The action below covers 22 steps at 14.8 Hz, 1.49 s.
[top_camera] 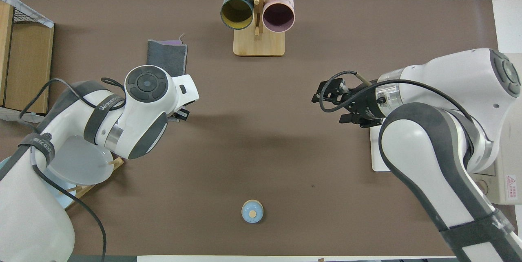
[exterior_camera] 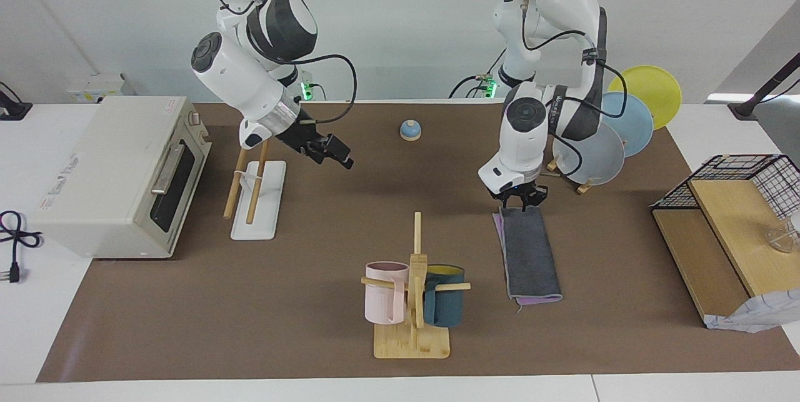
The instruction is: Fold towel and hang on rack
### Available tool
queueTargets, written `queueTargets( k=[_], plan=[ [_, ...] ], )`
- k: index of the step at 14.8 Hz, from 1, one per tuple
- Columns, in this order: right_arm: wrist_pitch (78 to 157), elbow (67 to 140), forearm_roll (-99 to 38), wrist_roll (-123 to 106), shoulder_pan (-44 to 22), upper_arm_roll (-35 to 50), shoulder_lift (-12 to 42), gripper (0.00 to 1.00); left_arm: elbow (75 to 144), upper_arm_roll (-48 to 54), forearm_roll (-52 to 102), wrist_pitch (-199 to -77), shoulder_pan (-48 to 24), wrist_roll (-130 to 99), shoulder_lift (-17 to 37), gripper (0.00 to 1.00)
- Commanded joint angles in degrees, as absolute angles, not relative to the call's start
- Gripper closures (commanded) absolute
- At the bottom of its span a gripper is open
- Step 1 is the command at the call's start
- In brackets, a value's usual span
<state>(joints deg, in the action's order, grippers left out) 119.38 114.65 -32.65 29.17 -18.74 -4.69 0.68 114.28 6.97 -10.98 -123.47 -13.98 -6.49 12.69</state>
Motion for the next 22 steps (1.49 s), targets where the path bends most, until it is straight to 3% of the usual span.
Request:
queueTargets(
  k=[1, 5, 9, 22],
  plan=[
    [121.20, 115.66, -33.93, 31.20, -19.77, -4.66, 0.18, 0.00, 112.77, 6.94, -2.06, -122.77, -8.55, -0.55, 11.25, 0.00],
    [123.90, 115.93, -34.01, 34.08, -22.22, -4.66, 0.26, 0.00, 114.96, 7.03, 14.01, -131.20, -0.71, 9.64, 12.30, 0.00],
    [129.72, 116.80, -38.31, 41.91, -25.83, -4.66, 1.05, 0.00, 114.87, 7.03, 21.62, -135.70, 0.35, 14.59, 17.39, 0.01],
    [131.40, 117.16, -42.19, 47.72, -27.42, -4.66, 1.05, 0.00, 117.07, 7.03, 23.73, -135.70, -1.23, 14.50, 18.63, 0.48]
  ],
)
